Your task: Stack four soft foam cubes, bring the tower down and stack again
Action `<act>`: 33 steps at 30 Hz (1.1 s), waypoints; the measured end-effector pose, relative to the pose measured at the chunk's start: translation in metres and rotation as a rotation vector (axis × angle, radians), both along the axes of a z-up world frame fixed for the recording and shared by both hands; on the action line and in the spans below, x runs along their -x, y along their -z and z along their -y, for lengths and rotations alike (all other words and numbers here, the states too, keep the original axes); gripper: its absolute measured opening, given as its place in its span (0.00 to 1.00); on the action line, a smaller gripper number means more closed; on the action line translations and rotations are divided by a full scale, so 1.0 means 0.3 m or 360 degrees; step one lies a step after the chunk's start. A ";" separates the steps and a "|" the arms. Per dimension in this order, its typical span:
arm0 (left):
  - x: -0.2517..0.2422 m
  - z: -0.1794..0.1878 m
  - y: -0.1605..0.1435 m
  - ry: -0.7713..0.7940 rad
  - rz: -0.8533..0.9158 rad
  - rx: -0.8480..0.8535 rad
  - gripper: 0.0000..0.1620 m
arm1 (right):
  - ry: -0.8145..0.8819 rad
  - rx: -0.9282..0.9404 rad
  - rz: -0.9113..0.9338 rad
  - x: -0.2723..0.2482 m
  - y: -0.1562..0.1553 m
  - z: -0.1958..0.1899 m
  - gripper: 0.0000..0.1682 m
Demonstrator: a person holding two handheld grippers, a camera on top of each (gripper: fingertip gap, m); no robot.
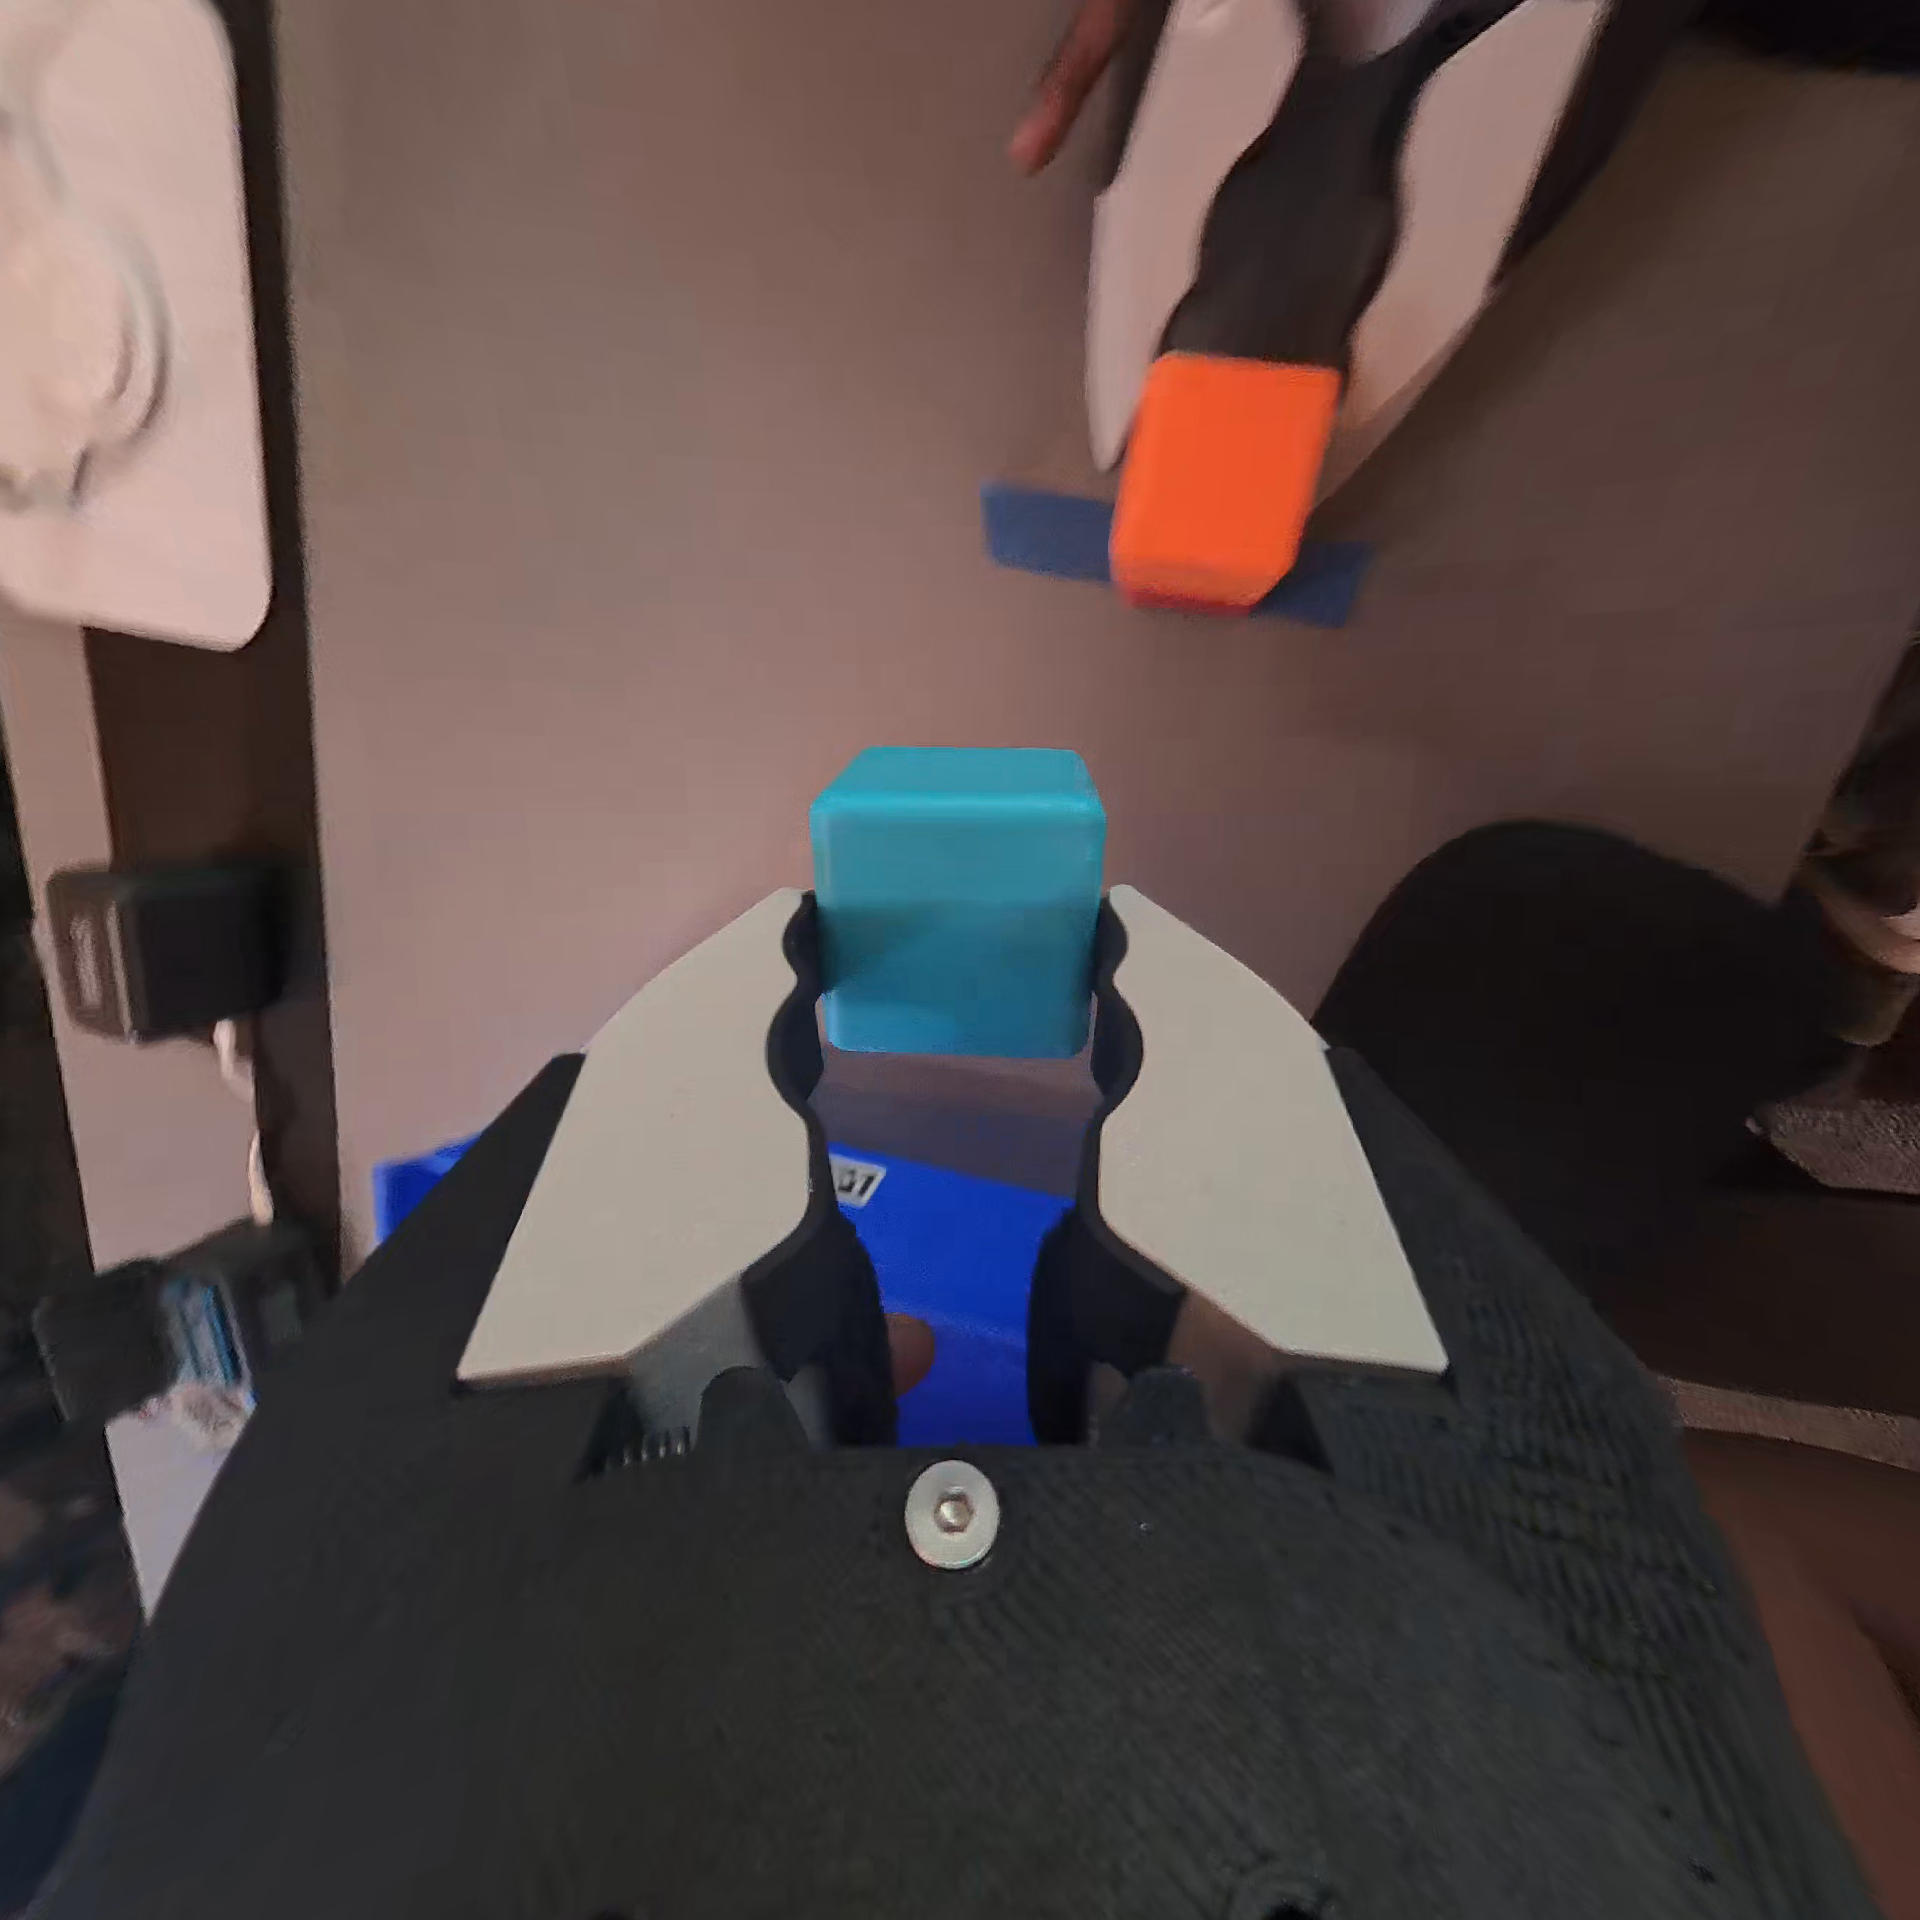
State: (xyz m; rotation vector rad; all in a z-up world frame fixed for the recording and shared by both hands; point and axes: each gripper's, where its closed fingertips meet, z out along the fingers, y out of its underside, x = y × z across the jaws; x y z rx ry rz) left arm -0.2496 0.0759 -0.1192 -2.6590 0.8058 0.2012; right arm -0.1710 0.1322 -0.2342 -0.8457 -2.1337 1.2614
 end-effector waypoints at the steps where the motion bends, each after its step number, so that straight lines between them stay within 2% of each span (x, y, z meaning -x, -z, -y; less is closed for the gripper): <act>1: -0.047 -0.017 0.015 0.0053 0.0002 0.0018 0.31 | -0.0001 -0.0002 -0.0001 0.000 0.000 0.000 0.28; 5: -0.154 -0.069 0.075 0.0139 -0.0033 0.0084 0.31 | -0.0004 -0.0019 -0.0003 -0.001 -0.001 0.001 0.28; 11: -0.197 -0.115 0.159 0.0156 -0.0009 0.0151 0.31 | -0.0008 -0.0033 -0.0013 -0.001 -0.001 0.002 0.28; 18: -0.241 -0.139 0.190 0.0225 0.0049 0.0203 0.31 | -0.0014 -0.0042 -0.0016 0.000 -0.001 0.003 0.28; 33: -0.252 -0.164 0.208 0.0150 0.0132 0.0181 0.31 | -0.0005 -0.0011 0.0013 0.005 0.001 0.002 0.28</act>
